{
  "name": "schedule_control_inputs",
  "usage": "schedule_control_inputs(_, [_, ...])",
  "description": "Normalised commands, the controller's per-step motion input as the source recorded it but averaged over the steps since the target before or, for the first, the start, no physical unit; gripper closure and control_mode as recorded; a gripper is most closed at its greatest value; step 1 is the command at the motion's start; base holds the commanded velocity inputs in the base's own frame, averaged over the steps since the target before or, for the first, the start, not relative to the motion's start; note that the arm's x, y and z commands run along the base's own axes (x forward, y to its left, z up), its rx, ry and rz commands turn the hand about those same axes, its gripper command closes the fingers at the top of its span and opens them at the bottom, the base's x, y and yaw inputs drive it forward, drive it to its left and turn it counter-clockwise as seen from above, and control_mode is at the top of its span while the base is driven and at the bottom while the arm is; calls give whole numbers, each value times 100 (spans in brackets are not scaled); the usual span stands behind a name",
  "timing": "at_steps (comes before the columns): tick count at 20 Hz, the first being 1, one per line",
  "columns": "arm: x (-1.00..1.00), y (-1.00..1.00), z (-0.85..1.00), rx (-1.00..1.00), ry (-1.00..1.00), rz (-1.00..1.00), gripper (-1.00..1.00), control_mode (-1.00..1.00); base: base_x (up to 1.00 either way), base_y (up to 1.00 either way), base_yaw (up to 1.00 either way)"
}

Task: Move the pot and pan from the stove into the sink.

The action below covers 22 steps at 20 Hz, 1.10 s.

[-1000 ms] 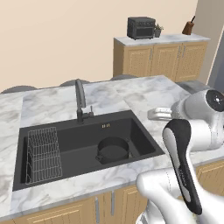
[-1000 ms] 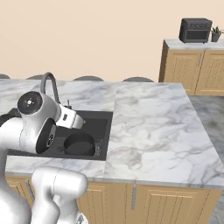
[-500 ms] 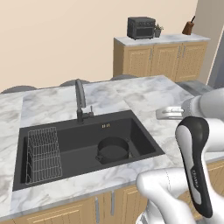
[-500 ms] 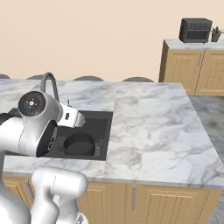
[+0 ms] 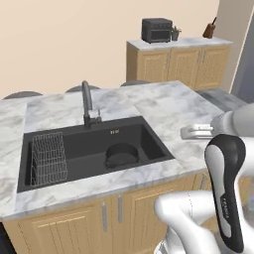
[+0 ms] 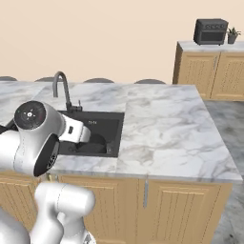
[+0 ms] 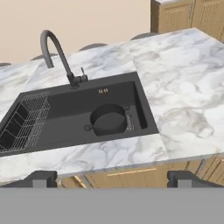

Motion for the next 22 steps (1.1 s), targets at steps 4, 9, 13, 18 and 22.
schedule_control_inputs(4, [0,0,0,0,0,0,-100,100,-71,-9,0])
schedule_control_inputs(9, [0,0,0,0,0,0,-100,100,-6,-9,-4])
schedule_control_inputs(13, [0,0,0,0,0,0,-100,100,-2,-31,-36])
schedule_control_inputs(18, [0,0,0,0,0,0,-100,100,0,-19,-44])
schedule_control_inputs(22, [0,0,0,0,0,0,-100,100,4,-16,-47])
